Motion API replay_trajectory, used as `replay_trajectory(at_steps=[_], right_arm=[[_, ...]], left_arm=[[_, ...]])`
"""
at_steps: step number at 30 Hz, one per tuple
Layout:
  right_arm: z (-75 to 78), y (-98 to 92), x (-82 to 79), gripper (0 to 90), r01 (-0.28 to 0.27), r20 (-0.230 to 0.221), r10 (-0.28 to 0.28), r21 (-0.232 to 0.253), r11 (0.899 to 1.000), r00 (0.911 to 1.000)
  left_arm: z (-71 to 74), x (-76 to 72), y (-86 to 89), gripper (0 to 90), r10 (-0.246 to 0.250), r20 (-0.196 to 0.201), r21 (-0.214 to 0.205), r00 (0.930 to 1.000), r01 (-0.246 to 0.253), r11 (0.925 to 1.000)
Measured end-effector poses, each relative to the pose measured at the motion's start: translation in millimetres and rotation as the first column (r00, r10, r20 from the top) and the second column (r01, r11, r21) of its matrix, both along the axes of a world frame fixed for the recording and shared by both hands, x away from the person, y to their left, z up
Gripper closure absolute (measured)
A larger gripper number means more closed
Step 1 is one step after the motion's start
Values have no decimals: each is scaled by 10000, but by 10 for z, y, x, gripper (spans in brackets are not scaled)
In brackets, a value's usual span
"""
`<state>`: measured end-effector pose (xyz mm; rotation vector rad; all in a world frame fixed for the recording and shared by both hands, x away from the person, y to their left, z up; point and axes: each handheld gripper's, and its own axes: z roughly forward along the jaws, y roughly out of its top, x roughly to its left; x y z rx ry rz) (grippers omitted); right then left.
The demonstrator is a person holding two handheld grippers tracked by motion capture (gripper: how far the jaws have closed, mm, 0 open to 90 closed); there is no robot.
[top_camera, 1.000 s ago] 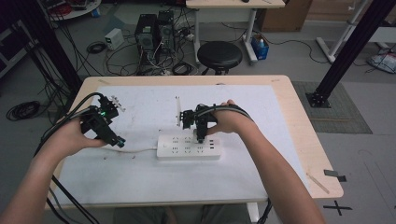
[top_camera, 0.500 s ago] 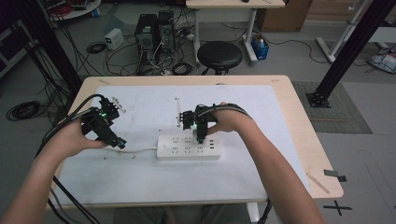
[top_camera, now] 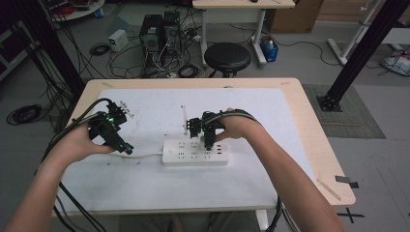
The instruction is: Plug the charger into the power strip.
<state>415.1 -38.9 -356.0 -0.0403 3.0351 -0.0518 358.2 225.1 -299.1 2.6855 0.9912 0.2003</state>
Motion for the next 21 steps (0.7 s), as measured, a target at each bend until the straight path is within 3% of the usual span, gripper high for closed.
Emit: replay_trajectory(at_steps=[4,7,9,15,18,21], right_arm=[[-36,47,-11,629,-212,147,215,-209,9996,9997],[-36,50,-15,629,-60,105,62,-235,9997,9999],[-49,-6,2,629,-52,71,52,47,10000,10000],[-101,31,14,626,151,-47,-151,-65,9999,9999],[-125,-21,22,625,130,-114,-127,266,9996,9999],[-134,-12,23,621,147,-127,-144,233,9996,9998]], left_arm=[[46,23,-43,124,-12,66,-19,10000,12,10000],[59,29,-49,124,-131,49,119,9999,131,9998],[58,28,-87,124,-181,67,82,9998,181,9998],[46,55,-134,124,-358,-28,177,9994,359,9992],[48,55,-133,124,-408,-28,205,9992,409,9990],[40,62,-130,124,-288,-44,42,9996,288,9996]])
